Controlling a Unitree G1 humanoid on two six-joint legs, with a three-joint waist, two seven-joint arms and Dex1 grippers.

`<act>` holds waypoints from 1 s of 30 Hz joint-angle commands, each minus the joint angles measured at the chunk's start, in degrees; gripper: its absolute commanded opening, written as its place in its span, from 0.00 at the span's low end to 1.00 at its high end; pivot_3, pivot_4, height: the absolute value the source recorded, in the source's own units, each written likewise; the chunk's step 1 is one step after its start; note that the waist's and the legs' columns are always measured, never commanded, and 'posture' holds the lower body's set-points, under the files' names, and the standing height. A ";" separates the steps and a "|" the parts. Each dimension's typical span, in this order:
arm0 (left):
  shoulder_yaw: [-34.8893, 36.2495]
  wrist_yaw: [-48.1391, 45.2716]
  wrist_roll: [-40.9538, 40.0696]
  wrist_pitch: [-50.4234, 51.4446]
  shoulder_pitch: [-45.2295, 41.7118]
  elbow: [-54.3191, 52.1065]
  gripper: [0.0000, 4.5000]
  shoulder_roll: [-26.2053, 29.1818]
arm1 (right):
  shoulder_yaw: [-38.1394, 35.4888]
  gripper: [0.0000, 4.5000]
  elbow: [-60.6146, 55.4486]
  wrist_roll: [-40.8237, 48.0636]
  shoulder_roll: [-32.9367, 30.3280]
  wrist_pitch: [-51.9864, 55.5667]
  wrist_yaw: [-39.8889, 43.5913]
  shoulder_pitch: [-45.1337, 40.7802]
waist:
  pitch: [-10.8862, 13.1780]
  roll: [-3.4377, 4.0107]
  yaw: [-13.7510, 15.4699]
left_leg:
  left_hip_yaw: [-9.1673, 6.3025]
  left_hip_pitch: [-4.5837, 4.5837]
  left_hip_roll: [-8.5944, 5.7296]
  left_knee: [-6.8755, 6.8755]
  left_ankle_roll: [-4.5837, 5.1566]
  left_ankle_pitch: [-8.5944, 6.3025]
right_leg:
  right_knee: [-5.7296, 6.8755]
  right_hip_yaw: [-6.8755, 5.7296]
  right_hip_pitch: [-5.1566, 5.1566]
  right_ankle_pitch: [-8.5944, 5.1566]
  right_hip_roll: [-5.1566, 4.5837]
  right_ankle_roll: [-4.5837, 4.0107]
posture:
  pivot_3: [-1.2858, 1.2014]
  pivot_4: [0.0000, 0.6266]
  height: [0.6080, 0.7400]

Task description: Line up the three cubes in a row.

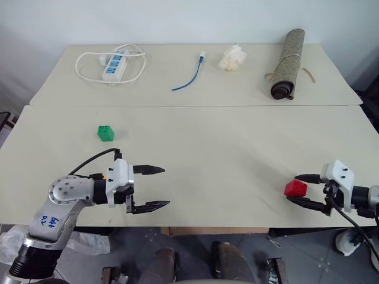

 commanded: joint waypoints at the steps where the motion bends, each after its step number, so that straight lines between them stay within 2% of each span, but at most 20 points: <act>1: 1.56 -0.33 0.04 -1.25 0.01 -0.58 1.00 0.34 | 0.06 0.56 0.20 0.30 0.99 -1.23 0.93 -0.75 | 0.00 0.00 -0.01 | 0.00 0.00 0.00 0.00 0.00 0.00 | 0.00 0.00 0.00 0.00 0.00 0.00 | 0.52 0.24 1.00; 4: 1.92 0.15 0.29 -1.45 0.50 -0.85 1.00 0.16 | 0.58 0.34 -0.18 0.40 1.65 -2.04 1.73 -1.39 | 0.00 0.00 0.00 | -0.01 0.00 0.01 0.00 -0.01 0.01 | 0.00 -0.02 0.00 0.00 0.01 0.00 | 0.52 0.24 1.00; 9: 3.54 1.69 0.64 -2.22 3.23 -1.85 1.00 -0.03 | 4.75 0.34 -4.96 0.64 0.99 0.98 3.91 -6.52 | 0.00 0.00 -0.71 | -0.01 0.00 0.02 0.00 -0.02 0.01 | 0.01 -0.01 -0.01 0.00 0.01 0.00 | 0.52 0.24 1.00; 14: 6.08 4.60 0.19 -1.91 5.53 -3.38 1.00 -0.75 | 14.75 0.34 -8.38 -0.88 3.83 6.16 6.70 -20.67 | 0.01 -0.01 -1.53 | -0.07 0.00 0.04 0.00 -0.09 0.06 | 0.05 -0.05 -0.02 0.00 0.01 0.00 | 0.52 0.24 1.00; 18: 6.64 5.63 0.24 -1.44 7.38 -4.68 1.00 -0.98 | 22.28 0.34 -5.44 -5.85 6.44 3.85 9.35 -29.04 | 0.02 -0.02 -1.03 | -0.26 -0.08 0.06 -0.03 -0.12 0.06 | -0.02 -0.21 -0.05 -0.03 0.01 -0.06 | 0.52 0.24 1.00; 22: 7.29 7.17 0.73 -1.37 9.53 -5.97 1.00 -1.30 | 29.90 0.34 3.57 -13.42 13.96 1.38 8.15 -40.31 | 0.05 -0.08 -1.41 | -0.37 -0.18 -0.06 0.01 -0.08 0.06 | -0.07 -0.28 -0.06 -0.03 -0.10 -0.06 | 0.52 0.24 1.00; 25: 7.73 7.99 0.68 -1.15 10.63 -6.80 1.00 -1.39 | 31.78 0.34 5.50 -15.93 16.84 2.12 6.86 -43.49 | 0.05 -0.07 -1.15 | -0.48 -0.25 -0.07 -0.01 -0.09 0.06 | -0.01 -0.40 -0.13 -0.04 -0.12 -0.08 | 0.52 0.24 1.00; 30: 7.68 8.38 1.40 -2.17 11.01 -6.16 1.00 -1.29 | 33.01 0.34 3.53 -16.53 18.86 4.39 7.57 -43.83 | 0.05 -0.07 -1.24 | -0.57 -0.41 -0.10 -0.02 -0.06 0.04 | 0.02 -0.53 -0.17 -0.04 -0.13 -0.09 | 0.52 0.24 1.00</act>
